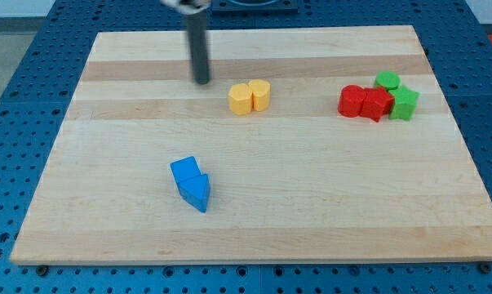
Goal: Push the blue blocks to the left of the yellow hexagon
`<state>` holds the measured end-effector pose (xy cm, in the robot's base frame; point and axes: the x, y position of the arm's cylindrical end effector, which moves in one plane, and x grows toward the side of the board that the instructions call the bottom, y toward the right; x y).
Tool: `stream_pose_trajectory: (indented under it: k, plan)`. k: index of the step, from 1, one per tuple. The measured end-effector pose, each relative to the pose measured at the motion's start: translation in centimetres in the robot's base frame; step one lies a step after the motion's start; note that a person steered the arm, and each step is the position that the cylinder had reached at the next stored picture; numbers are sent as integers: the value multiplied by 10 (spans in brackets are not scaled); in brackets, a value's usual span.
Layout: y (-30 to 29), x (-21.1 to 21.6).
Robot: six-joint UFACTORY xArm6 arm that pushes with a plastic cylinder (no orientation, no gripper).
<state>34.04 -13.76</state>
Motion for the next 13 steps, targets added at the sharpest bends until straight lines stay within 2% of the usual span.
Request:
stream_pose_trajectory:
  k: [1,2,3,4,7,9,11,12,13]
  plan:
    - [-94,65]
    - [-65,177]
    - [1,272]
    - [63,263]
    - [61,219]
    - [23,209]
    - [92,185]
    - [117,158]
    - [118,118]
